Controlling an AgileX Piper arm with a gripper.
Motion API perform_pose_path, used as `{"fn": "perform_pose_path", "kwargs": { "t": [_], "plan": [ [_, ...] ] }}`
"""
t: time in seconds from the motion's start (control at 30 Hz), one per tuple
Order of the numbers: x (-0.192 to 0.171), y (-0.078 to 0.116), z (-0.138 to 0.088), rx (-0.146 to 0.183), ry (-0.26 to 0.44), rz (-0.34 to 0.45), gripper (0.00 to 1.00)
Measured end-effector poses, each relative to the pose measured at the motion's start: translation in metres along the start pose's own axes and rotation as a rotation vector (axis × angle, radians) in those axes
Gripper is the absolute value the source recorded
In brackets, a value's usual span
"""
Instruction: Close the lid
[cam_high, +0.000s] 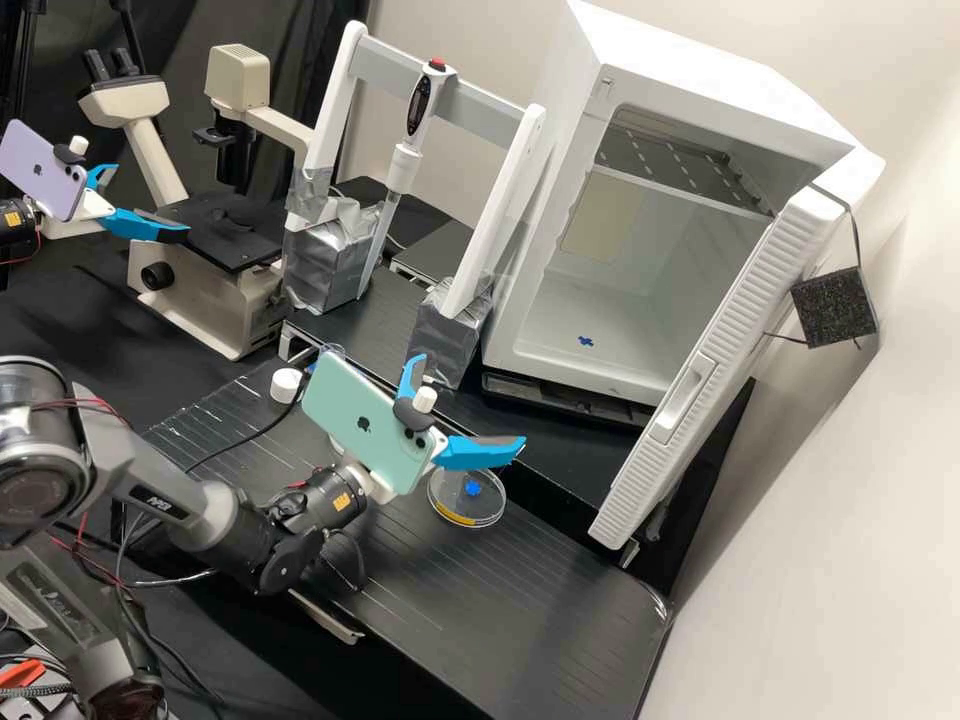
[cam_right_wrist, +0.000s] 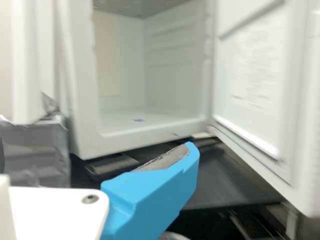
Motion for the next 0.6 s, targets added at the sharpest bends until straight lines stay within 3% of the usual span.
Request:
{"fn": "perform_pose_path", "kwargs": {
  "t": [0.23, 0.43, 0.6],
  "plan": [
    [-0.023, 0.005, 0.019, 0.003, -0.074, 0.020, 1.00],
    [-0.029, 0.001, 0.022, 0.002, -0.087, 0.011, 1.00],
    [-0.029, -0.009, 0.026, -0.037, -0.101, -0.016, 1.00]
  ]
}}
